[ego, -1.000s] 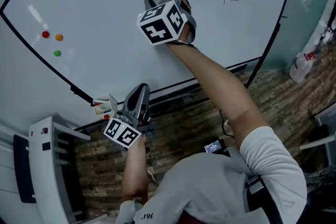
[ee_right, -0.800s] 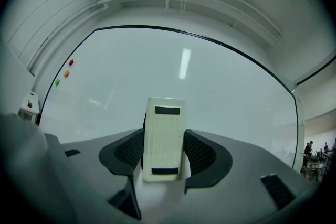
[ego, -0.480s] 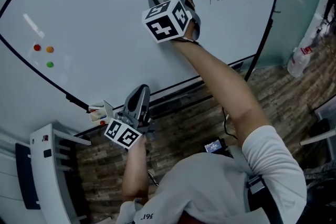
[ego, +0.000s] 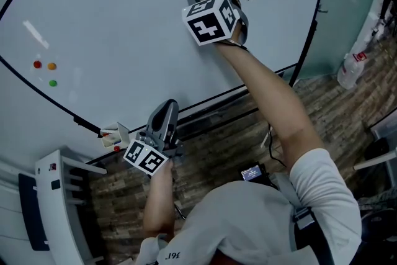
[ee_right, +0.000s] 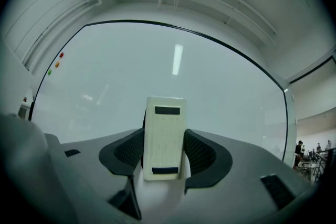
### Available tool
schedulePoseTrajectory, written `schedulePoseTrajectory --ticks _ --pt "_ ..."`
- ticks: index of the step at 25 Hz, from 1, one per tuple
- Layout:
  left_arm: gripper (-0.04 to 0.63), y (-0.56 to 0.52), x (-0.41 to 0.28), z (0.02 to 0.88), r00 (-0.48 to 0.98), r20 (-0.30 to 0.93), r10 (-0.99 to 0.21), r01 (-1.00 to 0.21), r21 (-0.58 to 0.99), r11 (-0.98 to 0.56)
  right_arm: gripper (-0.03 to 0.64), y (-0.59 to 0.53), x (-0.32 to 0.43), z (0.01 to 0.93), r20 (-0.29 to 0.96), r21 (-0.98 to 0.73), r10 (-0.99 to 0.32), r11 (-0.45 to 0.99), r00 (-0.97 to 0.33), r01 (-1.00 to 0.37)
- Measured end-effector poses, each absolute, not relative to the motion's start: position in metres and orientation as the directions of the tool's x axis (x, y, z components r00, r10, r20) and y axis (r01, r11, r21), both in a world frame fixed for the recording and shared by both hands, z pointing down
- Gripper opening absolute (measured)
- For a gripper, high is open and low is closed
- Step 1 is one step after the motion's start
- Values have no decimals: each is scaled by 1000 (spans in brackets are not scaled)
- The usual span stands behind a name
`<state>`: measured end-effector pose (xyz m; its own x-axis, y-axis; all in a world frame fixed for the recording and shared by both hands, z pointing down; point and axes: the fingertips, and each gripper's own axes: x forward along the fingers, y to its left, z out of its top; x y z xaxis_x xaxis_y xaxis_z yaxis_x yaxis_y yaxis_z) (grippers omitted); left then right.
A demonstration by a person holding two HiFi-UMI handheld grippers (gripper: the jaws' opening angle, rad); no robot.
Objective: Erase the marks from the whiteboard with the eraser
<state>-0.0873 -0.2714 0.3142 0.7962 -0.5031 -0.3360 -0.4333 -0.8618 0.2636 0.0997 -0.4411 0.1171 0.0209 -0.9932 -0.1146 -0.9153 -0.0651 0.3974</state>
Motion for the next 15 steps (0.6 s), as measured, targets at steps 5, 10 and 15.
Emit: schedulePoseTrajectory --ticks 5,10,15 --pt "9 -272 -71 317 804 -327 -496 -426 265 -865 256 -440 128 120 -106 405 -994 -75 35 -911" --pt "9 -273 -57 317 812 -321 -488 -417 266 -869 255 -440 153 123 -98 400 -994 -88 53 -912" --pt "9 -271 -49 318 815 -319 -484 -414 264 -871 255 -438 161 124 -88 406 -995 -74 42 -911"
